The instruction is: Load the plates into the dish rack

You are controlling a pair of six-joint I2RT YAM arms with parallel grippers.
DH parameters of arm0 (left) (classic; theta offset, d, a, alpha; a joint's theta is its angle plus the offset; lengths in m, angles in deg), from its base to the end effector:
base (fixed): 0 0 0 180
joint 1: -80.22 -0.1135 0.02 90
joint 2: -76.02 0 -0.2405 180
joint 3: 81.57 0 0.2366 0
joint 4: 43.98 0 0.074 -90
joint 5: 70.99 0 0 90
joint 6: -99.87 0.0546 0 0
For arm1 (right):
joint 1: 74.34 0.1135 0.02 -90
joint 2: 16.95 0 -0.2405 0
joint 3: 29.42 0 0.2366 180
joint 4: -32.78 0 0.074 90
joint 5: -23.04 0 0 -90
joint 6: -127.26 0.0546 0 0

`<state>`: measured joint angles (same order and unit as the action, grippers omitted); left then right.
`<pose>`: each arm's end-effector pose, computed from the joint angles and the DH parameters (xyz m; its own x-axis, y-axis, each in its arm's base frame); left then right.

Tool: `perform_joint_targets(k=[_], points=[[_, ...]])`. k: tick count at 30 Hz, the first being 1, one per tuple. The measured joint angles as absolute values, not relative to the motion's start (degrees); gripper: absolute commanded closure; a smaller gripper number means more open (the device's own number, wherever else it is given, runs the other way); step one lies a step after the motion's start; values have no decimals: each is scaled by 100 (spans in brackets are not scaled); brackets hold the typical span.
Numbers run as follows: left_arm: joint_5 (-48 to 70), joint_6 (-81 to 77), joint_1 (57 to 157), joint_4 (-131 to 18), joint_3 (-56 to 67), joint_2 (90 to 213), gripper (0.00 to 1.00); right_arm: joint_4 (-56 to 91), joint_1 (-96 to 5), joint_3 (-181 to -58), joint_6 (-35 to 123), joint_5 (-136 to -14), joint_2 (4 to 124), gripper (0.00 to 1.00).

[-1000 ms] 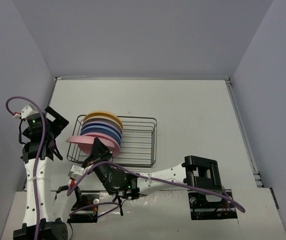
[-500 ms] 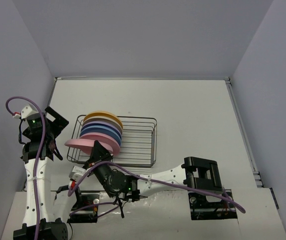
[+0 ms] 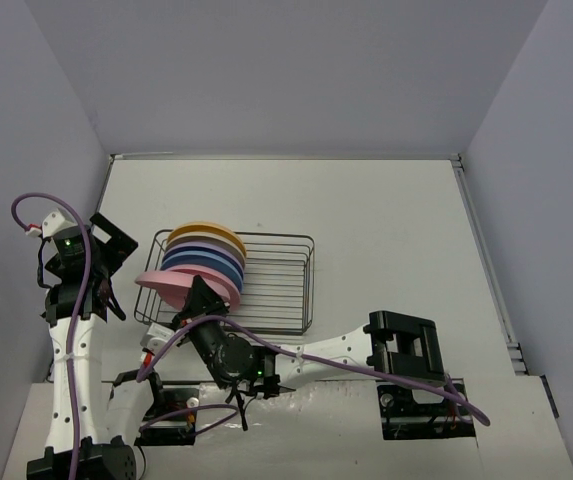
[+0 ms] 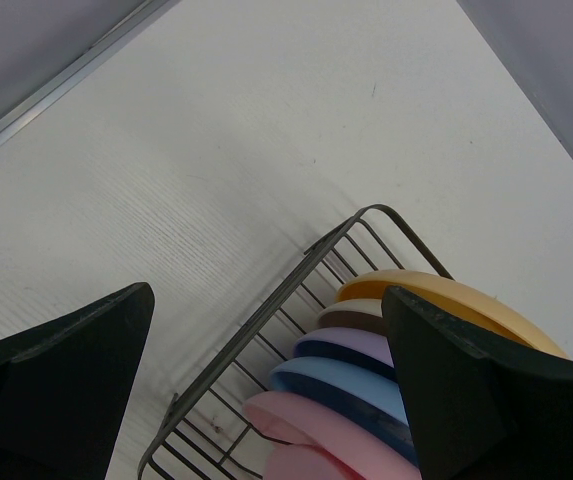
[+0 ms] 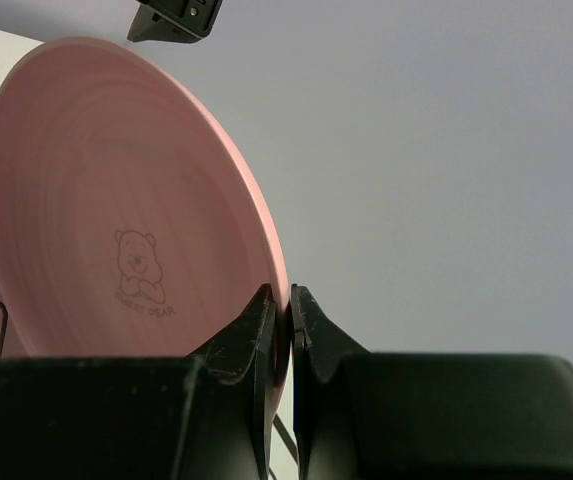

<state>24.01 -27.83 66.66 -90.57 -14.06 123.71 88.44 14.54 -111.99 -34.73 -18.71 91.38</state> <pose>0.1888 0.0504 0.3137 -0.1573 -0.6646 -0.7304 -0.5124 0.6872 -0.5149 0.0486 0.4035 0.2940 0.6241 -0.4732 -0.6217 -0.1927 0.6779 -0.7094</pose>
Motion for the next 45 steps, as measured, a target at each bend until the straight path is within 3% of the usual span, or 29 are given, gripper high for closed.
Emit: perform_joint_targets(k=[45], points=[[2355,-2780,6668,-9057,-1406,12352,3,8810,1349,-11025,-2918,-1944,9405,100]])
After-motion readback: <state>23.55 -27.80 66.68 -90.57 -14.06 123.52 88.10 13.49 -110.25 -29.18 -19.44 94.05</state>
